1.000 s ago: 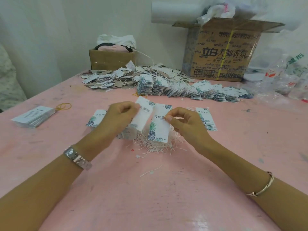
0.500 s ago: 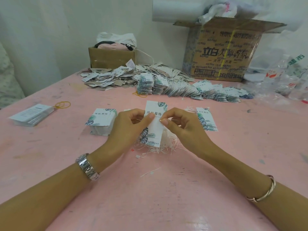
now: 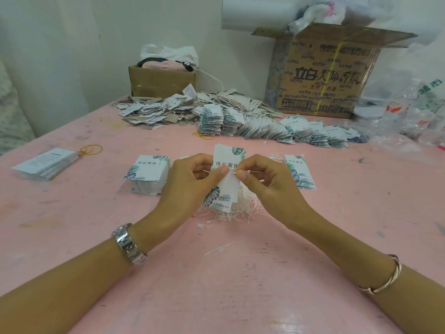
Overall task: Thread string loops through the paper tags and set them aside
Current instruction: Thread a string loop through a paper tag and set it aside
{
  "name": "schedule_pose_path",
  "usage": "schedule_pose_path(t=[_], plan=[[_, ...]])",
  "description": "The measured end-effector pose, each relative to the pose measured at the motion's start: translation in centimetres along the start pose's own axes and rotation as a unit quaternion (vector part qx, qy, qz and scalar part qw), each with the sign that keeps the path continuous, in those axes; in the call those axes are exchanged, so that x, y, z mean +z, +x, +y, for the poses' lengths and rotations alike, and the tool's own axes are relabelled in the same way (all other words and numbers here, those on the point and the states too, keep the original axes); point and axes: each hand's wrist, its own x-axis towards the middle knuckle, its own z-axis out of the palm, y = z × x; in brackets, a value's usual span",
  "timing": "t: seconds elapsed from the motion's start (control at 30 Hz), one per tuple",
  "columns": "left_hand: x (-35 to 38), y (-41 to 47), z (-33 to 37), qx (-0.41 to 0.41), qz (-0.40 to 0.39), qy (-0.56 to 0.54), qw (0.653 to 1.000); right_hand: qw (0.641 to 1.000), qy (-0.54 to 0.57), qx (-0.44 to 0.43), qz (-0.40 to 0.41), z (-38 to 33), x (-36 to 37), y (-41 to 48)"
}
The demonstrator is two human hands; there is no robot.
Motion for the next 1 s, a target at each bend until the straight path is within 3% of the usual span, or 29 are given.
schedule_pose_path(t=[0.8, 1.0], plan=[[0.42, -0.38, 0.27, -0.012, 0.024, -0.046, 0.999, 1.0, 0.006, -0.022, -0.008, -0.36, -0.15, -0.12], [0.42, -0.49, 0.4, 0.0, 0.011, -0.071, 0.997, 0.991, 0.121, -0.004, 0.065, -0.64, -0.62, 0.39]])
